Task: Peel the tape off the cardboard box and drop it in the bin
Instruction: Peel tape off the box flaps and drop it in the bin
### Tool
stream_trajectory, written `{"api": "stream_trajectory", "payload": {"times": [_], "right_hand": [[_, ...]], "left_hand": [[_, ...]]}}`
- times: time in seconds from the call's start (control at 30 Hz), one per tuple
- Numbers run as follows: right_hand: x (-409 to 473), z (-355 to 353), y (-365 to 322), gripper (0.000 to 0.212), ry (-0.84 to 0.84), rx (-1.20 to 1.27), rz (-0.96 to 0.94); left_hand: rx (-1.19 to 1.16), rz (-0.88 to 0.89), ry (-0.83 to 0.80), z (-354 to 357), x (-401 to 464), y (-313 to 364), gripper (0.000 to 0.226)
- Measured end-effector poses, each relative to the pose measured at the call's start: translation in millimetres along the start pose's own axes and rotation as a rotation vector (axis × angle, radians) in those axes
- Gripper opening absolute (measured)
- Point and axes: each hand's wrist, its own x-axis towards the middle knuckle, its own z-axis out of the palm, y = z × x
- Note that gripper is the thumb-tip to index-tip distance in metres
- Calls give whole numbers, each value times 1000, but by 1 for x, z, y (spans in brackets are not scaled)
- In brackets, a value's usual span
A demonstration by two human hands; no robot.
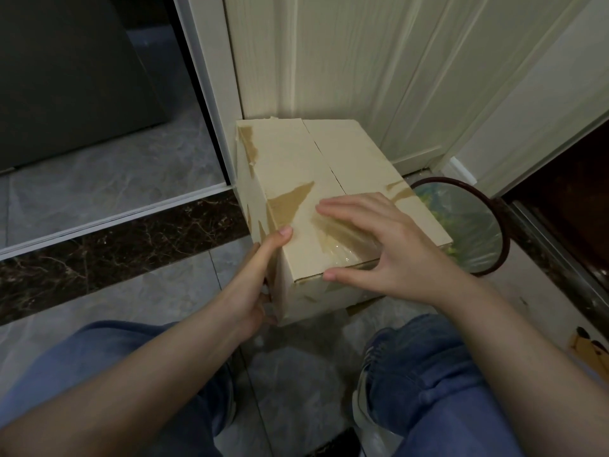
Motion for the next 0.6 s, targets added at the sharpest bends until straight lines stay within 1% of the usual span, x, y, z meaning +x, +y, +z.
{"api": "stream_trajectory", "payload": {"times": [0.07, 0.1, 0.23, 0.37, 0.47, 0.53, 0.6], "right_hand": [[0, -1, 0, 93, -61, -23, 44], [-1, -2, -1, 97, -83, -36, 50], [0, -4, -2, 99, -83, -18, 39], [0, -6, -1, 98, -61, 18, 29], [1, -7, -2, 88, -33, 88, 48], [2, -6, -1, 72, 11, 154, 68], [5, -4, 1, 53, 71, 163, 55]], "left_hand": [[0, -2, -4, 1, 0, 0, 95], [0, -4, -6, 1, 0, 0, 92], [1, -12, -4, 2, -1, 0, 97], [2, -15, -5, 2, -2, 1, 98], [2, -25, -7, 2, -3, 1, 94], [-3, -31, -6, 2, -3, 2, 92], [-7, -39, -3, 3, -4, 2, 93]]}}
